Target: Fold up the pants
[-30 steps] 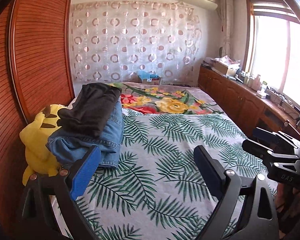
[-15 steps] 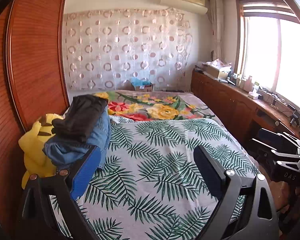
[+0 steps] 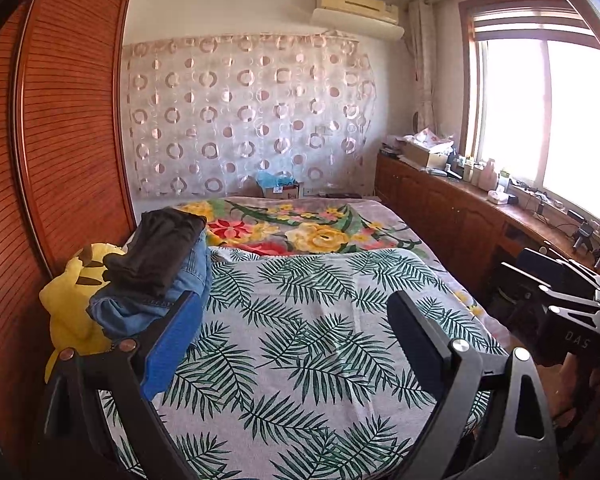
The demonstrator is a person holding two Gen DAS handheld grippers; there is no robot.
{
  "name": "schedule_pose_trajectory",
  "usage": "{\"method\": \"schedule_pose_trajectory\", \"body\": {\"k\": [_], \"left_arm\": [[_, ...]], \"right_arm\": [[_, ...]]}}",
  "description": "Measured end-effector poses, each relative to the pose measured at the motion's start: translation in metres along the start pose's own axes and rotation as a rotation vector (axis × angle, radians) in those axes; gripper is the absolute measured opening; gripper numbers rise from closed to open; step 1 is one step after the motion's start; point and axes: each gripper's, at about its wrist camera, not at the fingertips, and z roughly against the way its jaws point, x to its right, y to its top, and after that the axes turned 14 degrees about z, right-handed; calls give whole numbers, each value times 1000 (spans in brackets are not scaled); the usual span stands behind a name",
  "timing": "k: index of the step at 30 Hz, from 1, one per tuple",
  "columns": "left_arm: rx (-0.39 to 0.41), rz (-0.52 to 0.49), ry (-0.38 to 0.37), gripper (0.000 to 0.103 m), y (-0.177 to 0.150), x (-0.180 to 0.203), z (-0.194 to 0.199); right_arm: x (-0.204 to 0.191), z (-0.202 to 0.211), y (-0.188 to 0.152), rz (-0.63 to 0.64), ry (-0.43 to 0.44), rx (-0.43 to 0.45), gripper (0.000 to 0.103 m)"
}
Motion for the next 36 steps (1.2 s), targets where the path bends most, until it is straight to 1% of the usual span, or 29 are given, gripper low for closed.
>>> {"method": "schedule_pose_trajectory", "body": {"k": [4,10,18,36], "left_arm": [[37,-12,21,94,2,0,9],[60,-1,31,94,4,-4,14],[55,5,34,94,2,-7,15],[50,8,37,94,-3,-11,13]], "right_arm": [[-8,8,-6,-2,-22,24,71],[-12,10,-16,-13,-66,43,71],[-12,3,-15,-18,-61,34,71],[-4,6,-17,-10,-54,32,71]]}}
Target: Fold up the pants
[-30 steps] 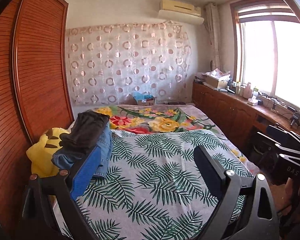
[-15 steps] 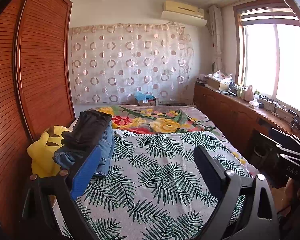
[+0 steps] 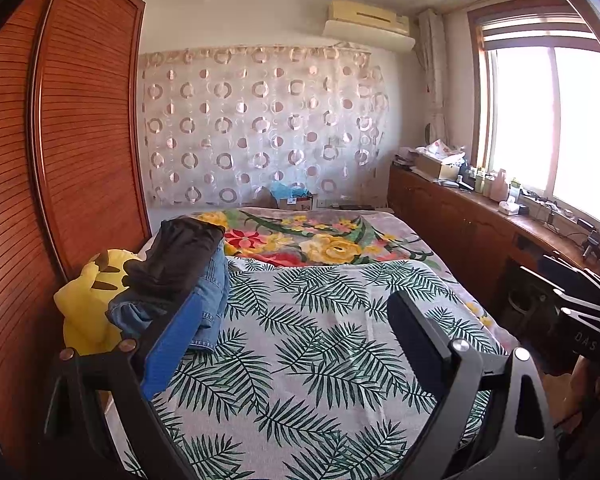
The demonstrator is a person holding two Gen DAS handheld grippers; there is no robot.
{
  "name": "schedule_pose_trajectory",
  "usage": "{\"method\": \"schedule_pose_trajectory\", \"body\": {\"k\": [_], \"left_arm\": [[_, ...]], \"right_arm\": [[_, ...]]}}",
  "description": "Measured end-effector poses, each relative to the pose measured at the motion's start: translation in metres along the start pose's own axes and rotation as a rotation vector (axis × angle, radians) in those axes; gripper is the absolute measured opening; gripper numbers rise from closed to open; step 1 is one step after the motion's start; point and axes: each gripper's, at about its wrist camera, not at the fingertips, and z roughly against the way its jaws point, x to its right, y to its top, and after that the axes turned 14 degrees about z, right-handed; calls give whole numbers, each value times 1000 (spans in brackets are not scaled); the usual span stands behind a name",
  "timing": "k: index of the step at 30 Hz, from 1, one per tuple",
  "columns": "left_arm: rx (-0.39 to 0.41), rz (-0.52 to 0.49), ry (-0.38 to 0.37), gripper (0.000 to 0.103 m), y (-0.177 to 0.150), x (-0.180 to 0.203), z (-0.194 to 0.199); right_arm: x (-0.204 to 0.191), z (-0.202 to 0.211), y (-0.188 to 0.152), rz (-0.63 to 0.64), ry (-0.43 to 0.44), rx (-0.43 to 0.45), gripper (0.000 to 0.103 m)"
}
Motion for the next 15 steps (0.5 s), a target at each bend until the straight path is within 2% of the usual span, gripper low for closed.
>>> {"method": "schedule_pose_trajectory", "body": {"k": [15], "left_arm": [[-1,-2,3,94,-2,0,-1]], "right_arm": [[2,2,0,5,4,11,71]]}}
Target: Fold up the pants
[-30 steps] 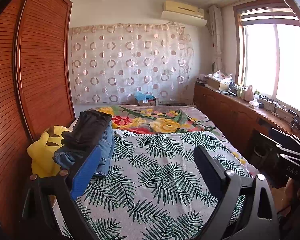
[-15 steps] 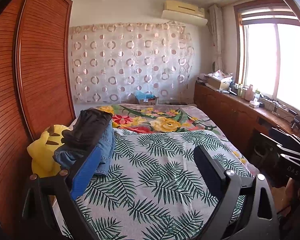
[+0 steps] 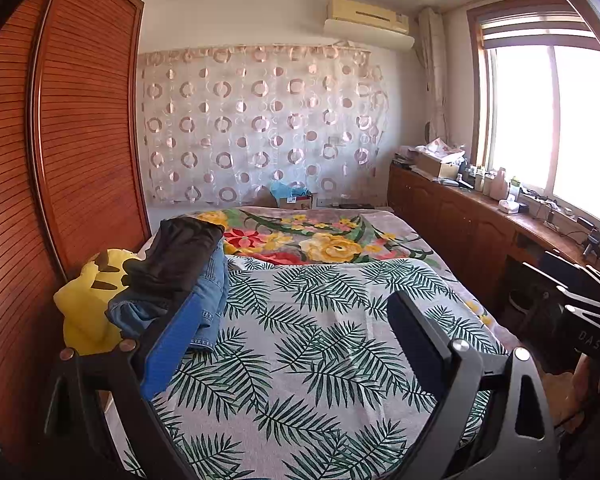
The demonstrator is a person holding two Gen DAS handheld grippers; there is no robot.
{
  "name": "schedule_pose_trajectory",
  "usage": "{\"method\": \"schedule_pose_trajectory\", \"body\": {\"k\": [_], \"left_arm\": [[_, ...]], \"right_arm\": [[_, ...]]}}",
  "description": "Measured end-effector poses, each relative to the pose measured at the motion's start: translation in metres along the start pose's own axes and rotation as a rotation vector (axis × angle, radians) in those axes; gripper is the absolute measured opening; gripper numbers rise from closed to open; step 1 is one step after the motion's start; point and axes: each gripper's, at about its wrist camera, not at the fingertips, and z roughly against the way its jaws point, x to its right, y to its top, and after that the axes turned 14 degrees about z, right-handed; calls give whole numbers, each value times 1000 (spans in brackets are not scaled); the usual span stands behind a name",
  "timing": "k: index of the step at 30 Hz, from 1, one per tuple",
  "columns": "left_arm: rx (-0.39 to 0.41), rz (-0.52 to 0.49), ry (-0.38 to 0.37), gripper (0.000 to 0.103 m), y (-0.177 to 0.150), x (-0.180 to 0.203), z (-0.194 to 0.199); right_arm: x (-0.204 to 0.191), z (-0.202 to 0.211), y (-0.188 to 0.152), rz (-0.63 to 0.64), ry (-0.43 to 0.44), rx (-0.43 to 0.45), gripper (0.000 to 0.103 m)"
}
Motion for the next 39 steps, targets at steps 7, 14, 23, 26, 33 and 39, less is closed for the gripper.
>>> {"method": "schedule_pose_trajectory", "body": {"k": [7,14,23,26,33,39], "left_arm": [[0,2,-1,94,1,0,0],[1,1,0,94,2,1,0],[0,0,-1,94,1,1,0],[0,0,-2,94,1,3,-1],[0,1,-1,94,1,2,-1],[-1,0,-3,94,1,2,-1]], "right_arm": [[-1,0,-1,3,1,1,71],[-1,0,-1,3,1,0,71],[-1,-1,0,4,1,2,71],[-1,-1,0,3,2,1,71],[-2,-1,0,3,1,2,71],[-1,-1,-1,3,2,2,71]]}}
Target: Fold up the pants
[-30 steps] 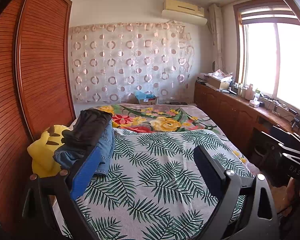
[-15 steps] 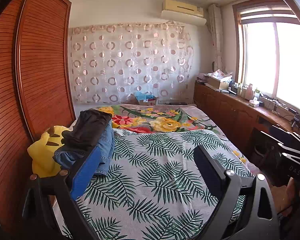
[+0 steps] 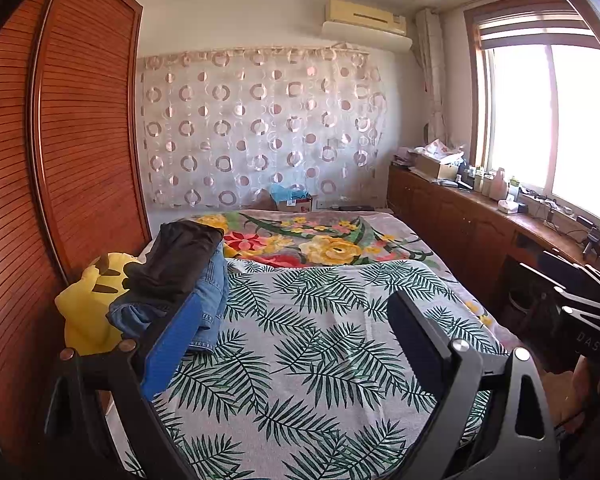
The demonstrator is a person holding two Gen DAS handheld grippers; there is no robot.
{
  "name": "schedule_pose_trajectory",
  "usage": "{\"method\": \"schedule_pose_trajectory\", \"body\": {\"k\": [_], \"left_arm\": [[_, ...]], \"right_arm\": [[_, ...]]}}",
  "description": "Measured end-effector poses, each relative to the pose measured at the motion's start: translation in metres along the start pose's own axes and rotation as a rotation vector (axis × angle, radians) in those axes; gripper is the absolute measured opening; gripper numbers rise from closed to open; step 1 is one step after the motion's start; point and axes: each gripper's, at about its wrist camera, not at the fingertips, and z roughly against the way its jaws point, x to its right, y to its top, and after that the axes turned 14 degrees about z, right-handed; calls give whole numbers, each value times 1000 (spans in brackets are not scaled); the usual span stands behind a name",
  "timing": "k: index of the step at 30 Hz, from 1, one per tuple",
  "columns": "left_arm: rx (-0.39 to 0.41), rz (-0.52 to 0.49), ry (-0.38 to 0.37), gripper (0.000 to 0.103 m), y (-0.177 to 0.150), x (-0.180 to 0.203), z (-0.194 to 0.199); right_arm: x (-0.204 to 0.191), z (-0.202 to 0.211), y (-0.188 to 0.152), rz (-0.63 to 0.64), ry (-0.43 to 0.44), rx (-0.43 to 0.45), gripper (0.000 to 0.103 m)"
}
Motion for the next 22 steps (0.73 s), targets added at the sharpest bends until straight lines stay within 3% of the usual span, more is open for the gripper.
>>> {"method": "schedule_pose_trajectory", "body": {"k": [22], "left_arm": [[0,-3,0,94,0,2,0]], "right_arm": [[1,0,0,-1,-2,-1,71]]}}
